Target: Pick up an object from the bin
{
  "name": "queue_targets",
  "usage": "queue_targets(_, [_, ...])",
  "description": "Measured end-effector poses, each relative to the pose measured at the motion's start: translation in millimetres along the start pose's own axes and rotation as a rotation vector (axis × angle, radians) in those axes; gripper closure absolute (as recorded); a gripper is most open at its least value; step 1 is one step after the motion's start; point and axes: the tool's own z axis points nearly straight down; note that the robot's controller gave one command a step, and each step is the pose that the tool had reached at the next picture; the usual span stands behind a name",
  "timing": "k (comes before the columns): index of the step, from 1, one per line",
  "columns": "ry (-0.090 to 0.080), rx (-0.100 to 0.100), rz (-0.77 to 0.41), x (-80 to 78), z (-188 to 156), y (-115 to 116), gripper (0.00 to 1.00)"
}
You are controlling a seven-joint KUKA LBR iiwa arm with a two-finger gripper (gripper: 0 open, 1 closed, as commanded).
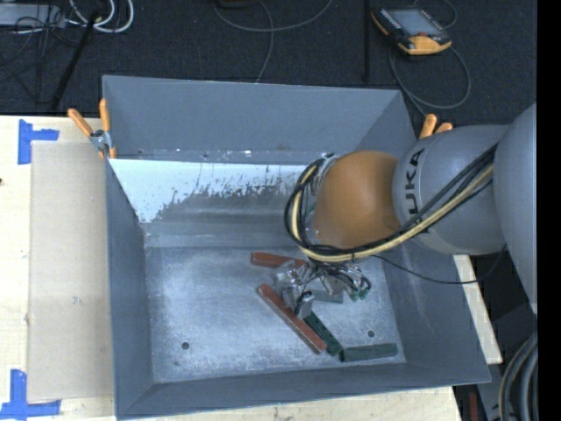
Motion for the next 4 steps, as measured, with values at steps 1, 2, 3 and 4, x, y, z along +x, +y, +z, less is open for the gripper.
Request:
queue_targets(1, [0.001,-0.001,0.001,0.6,1,0,0.0])
queue_targets(2, [0.007,0.002,-0.052,36.2,2,-60,0.0])
queue_targets(3, [0.002,-0.001,-0.052,33.9,2,-57,1.0])
queue_targets(4, [-0.005,0.005,-0.081,25.8,-130,-96,1.0])
